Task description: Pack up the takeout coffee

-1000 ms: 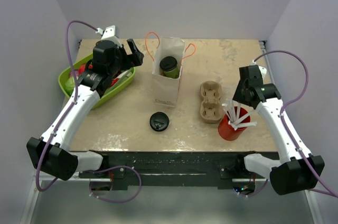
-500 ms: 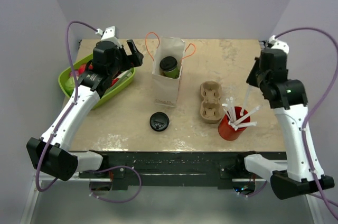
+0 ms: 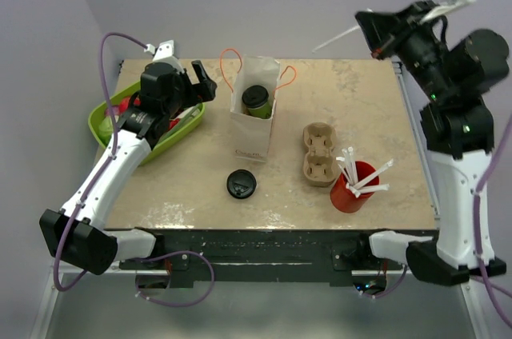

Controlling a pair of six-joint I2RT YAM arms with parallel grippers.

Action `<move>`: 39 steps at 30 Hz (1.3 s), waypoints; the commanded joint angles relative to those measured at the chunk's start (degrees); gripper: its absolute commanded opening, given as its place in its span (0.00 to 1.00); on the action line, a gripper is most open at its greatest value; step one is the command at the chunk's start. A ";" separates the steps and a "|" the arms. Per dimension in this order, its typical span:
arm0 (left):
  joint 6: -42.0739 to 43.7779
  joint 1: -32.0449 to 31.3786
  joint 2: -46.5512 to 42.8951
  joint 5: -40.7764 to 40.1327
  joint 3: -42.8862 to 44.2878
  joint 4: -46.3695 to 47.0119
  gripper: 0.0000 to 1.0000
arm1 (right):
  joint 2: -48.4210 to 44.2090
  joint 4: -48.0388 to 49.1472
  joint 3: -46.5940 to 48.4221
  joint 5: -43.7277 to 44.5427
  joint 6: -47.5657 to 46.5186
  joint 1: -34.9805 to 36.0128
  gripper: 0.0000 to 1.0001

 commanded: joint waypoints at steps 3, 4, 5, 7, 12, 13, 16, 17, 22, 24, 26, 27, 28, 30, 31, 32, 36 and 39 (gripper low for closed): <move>0.65 0.04 -2.35 -0.85 0.49 1.05 1.00 | 18.35 1.85 17.25 -14.68 -4.10 11.40 0.00; 0.65 0.04 -2.44 -1.11 0.66 0.70 1.00 | 23.16 -4.19 19.83 -14.05 -5.95 13.27 0.00; 0.56 -0.04 -2.52 -1.38 0.66 0.61 1.00 | 25.04 -6.51 21.77 -13.26 -6.66 14.51 0.00; 0.47 0.04 -2.87 -1.55 0.66 0.43 1.00 | 28.81 -11.16 24.25 -11.42 -7.10 17.59 0.00; -0.14 -0.04 -3.66 -1.11 1.01 0.08 1.00 | 30.51 -16.81 21.55 -2.01 -12.47 23.04 0.00; -0.23 0.04 -3.93 -1.11 1.01 -0.01 1.00 | 30.51 -17.43 20.14 -1.92 -12.21 23.22 0.00; -0.49 0.04 -4.45 -1.55 1.01 -0.27 1.00 | 28.93 -16.12 12.93 -2.70 -12.29 24.36 0.11; -0.50 0.04 -4.54 -1.82 1.01 -0.36 0.99 | 28.58 -16.03 11.61 -3.05 -13.25 24.54 0.25; -0.76 0.04 -4.19 -2.26 2.33 -1.50 1.00 | 28.40 -18.93 11.60 2.98 -13.96 24.54 0.92; -0.67 0.04 -4.11 -2.43 2.42 -1.77 1.00 | 27.26 -17.53 11.07 5.54 -13.53 24.28 0.98; -0.67 0.04 -3.84 -2.26 2.68 -2.21 1.00 | 26.29 -15.86 10.63 7.66 -11.16 21.75 0.98; -0.76 0.04 -3.58 -1.91 2.77 -2.47 1.00 | 24.98 -13.76 9.41 6.36 -9.93 19.90 0.98; -0.76 0.04 -3.49 -1.91 3.12 -3.08 1.00 | 24.27 -12.17 8.36 3.91 -6.18 17.36 0.98; -1.54 0.04 -3.31 -3.39 3.47 -4.22 1.00 | 22.43 -5.09 2.67 -3.74 -1.15 8.14 0.98; -1.72 0.04 -3.31 -4.01 3.56 -5.45 1.00 | 20.68 -2.69 0.54 -5.33 0.87 5.32 0.98; -1.81 0.04 -3.49 -4.36 3.39 -5.89 1.00 | 19.88 -1.62 -2.70 -3.08 1.33 0.77 0.98; -3.30 0.13 -3.76 -7.08 0.50 -7.47 1.00 | 13.30 1.09 -14.03 12.82 -0.51 -5.24 0.98; -4.79 0.39 -3.49 -8.93 -1.43 -9.32 1.00 | 4.78 6.89 -27.75 22.73 -0.87 -8.85 0.98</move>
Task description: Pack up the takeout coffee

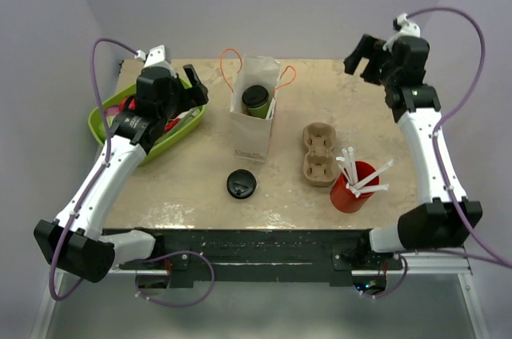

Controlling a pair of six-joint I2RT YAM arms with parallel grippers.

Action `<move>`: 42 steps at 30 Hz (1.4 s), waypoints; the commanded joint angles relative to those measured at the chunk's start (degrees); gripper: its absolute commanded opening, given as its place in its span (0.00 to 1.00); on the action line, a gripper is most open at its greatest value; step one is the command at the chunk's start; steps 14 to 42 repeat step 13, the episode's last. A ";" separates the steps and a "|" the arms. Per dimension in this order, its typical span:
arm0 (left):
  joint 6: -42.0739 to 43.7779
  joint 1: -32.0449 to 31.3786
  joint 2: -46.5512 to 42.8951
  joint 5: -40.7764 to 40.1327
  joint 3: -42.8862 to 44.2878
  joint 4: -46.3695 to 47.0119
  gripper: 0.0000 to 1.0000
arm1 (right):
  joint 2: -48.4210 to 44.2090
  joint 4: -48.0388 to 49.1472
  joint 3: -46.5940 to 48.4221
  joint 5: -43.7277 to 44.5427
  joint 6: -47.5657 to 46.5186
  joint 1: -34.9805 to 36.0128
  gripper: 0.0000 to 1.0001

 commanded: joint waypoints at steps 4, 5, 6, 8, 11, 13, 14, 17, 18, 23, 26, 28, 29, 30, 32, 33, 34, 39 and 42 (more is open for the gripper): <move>-4.15 0.66 -1.24 -6.76 -4.82 -4.40 1.00 | -16.56 9.50 -22.24 23.76 -0.52 -1.91 0.98; -4.15 0.75 -1.42 -7.20 -5.26 -4.40 1.00 | -19.01 9.85 -25.30 24.47 -0.96 -1.91 0.98; -4.50 0.75 -1.77 -8.25 -6.05 -4.40 1.00 | -20.08 10.89 -26.81 25.35 -0.96 -1.91 0.98; -5.12 0.75 -2.21 -9.05 -6.49 -4.74 1.00 | -22.36 12.74 -30.15 27.20 -1.67 -1.91 0.98; -5.38 0.83 -2.91 -10.45 -7.02 -4.84 1.00 | -24.39 13.37 -30.44 27.29 -2.11 -1.91 0.98; -5.38 0.83 -3.70 -11.51 -7.11 -4.66 1.00 | -24.75 12.66 -30.00 27.81 -2.20 -1.91 0.98; -5.38 0.83 -3.70 -11.51 -7.11 -4.66 1.00 | -24.75 12.66 -30.00 27.81 -2.20 -1.91 0.98; -5.38 0.83 -3.70 -11.51 -7.11 -4.66 1.00 | -24.75 12.66 -30.00 27.81 -2.20 -1.91 0.98; -5.38 0.83 -3.70 -11.51 -7.11 -4.66 1.00 | -24.75 12.66 -30.00 27.81 -2.20 -1.91 0.98; -5.38 0.83 -3.70 -11.51 -7.11 -4.66 1.00 | -24.75 12.66 -30.00 27.81 -2.20 -1.91 0.98; -5.38 0.83 -3.70 -11.51 -7.11 -4.66 1.00 | -24.75 12.66 -30.00 27.81 -2.20 -1.91 0.98; -5.38 0.83 -3.70 -11.51 -7.11 -4.66 1.00 | -24.75 12.66 -30.00 27.81 -2.20 -1.91 0.98; -5.38 0.83 -3.70 -11.51 -7.11 -4.66 1.00 | -24.75 12.66 -30.00 27.81 -2.20 -1.91 0.98; -5.38 0.83 -3.70 -11.51 -7.11 -4.66 1.00 | -24.75 12.66 -30.00 27.81 -2.20 -1.91 0.98; -5.38 0.83 -3.70 -11.51 -7.11 -4.66 1.00 | -24.75 12.66 -30.00 27.81 -2.20 -1.91 0.98; -5.38 0.83 -3.70 -11.51 -7.11 -4.66 1.00 | -24.75 12.66 -30.00 27.81 -2.20 -1.91 0.98; -5.38 0.83 -3.70 -11.51 -7.11 -4.66 1.00 | -24.75 12.66 -30.00 27.81 -2.20 -1.91 0.98; -5.38 0.83 -3.70 -11.51 -7.11 -4.66 1.00 | -24.75 12.66 -30.00 27.81 -2.20 -1.91 0.98; -5.38 0.83 -3.70 -11.51 -7.11 -4.66 1.00 | -24.75 12.66 -30.00 27.81 -2.20 -1.91 0.98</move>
